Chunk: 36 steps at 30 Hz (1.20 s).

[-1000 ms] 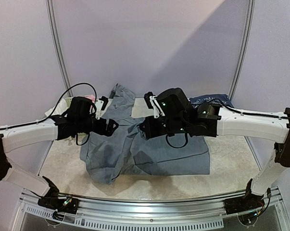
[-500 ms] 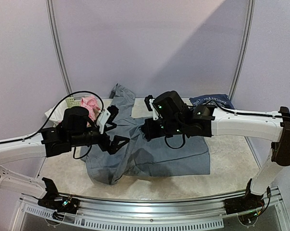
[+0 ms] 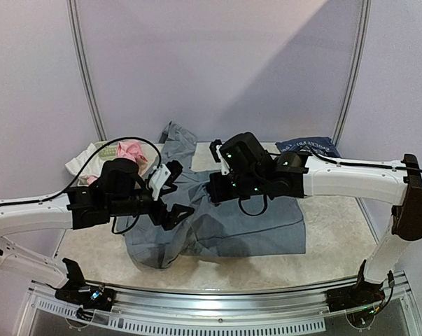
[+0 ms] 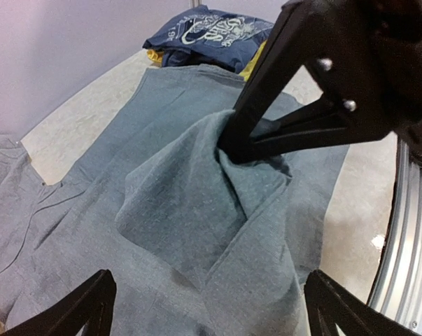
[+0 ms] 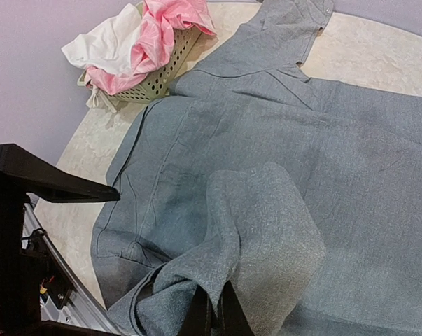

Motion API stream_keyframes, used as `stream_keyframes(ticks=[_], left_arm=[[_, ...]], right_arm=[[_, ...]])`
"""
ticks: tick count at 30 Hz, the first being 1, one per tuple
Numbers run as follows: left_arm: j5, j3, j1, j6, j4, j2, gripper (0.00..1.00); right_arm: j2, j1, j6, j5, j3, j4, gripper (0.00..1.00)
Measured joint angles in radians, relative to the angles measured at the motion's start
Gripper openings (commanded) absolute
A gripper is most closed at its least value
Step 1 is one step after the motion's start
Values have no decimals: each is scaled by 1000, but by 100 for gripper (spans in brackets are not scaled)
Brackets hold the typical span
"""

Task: Fold and stack the mixed laundry pile
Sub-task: Pass from the right arm to the left

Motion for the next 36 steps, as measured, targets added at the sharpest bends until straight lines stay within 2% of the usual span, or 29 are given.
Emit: stream_keyframes(ticks=[4, 7, 9, 11, 12, 14, 17, 21, 25, 26, 29, 36], left_arm=[[-17, 20, -1, 18, 14, 55, 79], [-33, 58, -3, 28, 39, 105, 61], [-51, 80, -5, 45, 58, 140, 34], [-59, 95, -6, 38, 69, 171, 3], [-63, 101, -6, 45, 71, 184, 0], [-71, 104, -6, 47, 73, 195, 0], [-84, 104, -7, 44, 72, 194, 0], [-101, 98, -9, 31, 43, 160, 0], [-113, 63, -9, -3, 1, 87, 0], [-113, 49, -9, -14, -5, 66, 0], [-112, 5, -10, -49, -24, 2, 0], [-81, -69, -10, -108, -30, -74, 0]], right_arm=[[0, 0, 0, -11, 0, -2, 0], [0, 0, 0, -18, 0, -3, 0], [0, 0, 0, -19, 0, -3, 0], [0, 0, -1, -19, 0, -4, 0], [0, 0, -1, -19, 0, -5, 0], [0, 0, -4, -18, 0, -10, 4], [0, -1, -18, -10, 0, -25, 20], [-15, -14, -38, 11, -16, -58, 52], [-93, -48, -49, 36, -106, -109, 76], [-116, -58, -49, 46, -135, -127, 79], [-179, -84, -35, 66, -219, -179, 81], [-332, -169, 22, 55, -435, -291, 74]])
